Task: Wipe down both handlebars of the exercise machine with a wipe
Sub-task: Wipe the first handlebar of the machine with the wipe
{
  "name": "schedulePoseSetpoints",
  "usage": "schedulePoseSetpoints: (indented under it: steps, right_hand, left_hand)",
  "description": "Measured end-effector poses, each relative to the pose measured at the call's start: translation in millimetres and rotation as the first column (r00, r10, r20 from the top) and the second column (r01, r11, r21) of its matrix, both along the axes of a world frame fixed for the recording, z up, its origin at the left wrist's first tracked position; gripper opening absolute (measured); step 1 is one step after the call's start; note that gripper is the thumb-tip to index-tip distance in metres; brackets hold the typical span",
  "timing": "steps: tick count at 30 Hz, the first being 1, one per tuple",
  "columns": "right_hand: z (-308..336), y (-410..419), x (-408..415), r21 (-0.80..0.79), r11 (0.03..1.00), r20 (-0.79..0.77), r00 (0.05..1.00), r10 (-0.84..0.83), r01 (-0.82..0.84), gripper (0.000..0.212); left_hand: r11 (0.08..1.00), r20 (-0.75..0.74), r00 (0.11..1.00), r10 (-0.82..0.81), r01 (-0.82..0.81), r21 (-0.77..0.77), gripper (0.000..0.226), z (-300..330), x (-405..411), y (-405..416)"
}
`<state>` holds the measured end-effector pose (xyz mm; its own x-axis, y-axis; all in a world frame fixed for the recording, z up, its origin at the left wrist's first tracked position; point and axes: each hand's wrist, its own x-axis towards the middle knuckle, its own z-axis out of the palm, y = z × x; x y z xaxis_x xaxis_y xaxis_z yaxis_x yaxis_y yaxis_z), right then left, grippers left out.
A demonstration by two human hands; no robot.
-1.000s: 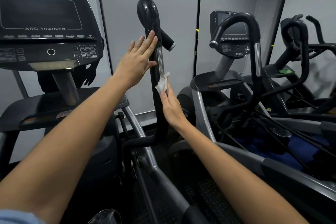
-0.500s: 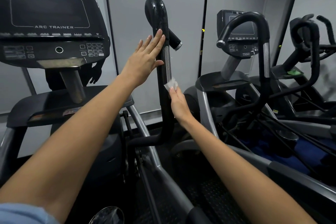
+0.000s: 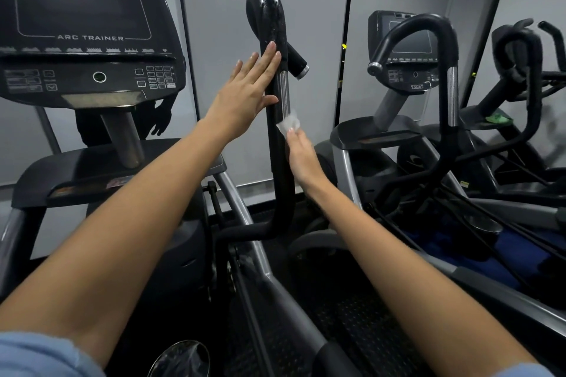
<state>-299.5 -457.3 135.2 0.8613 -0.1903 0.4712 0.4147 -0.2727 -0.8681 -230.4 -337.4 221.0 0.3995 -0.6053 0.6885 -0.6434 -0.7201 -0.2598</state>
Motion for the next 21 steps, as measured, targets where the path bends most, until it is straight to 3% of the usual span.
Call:
schedulePoseSetpoints:
  steps: [4, 7, 10, 16, 21]
  right_hand:
    - [-37, 9, -9, -0.296, 0.951, 0.169, 0.985, -0.035, 0.085, 0.058]
    - [-73, 8, -19, -0.480, 0.849, 0.299, 0.951, -0.078, 0.221, 0.063]
    - [-63, 4, -8, -0.606, 0.690, 0.432, 0.892, -0.132, 0.396, 0.056]
    - [-91, 1, -1, -0.702, 0.468, 0.517, 0.836, -0.184, 0.537, 0.059]
    - [-66, 3, 1, -0.714, 0.424, 0.524, 0.826, -0.205, 0.558, 0.056]
  left_hand:
    - [1.000, -0.006, 1.000, -0.004, 0.004, 0.000, 0.068, 0, 0, 1]
    - [1.000, -0.005, 1.000, -0.009, 0.009, -0.004, 0.068, 0, 0, 1]
    - [1.000, -0.016, 1.000, -0.021, 0.021, -0.006, 0.067, 0, 0, 0]
    - [1.000, -0.020, 1.000, -0.008, 0.008, -0.009, 0.067, 1, -4, 0]
    - [1.000, -0.029, 0.999, -0.018, 0.018, -0.009, 0.067, 1, -6, 0]
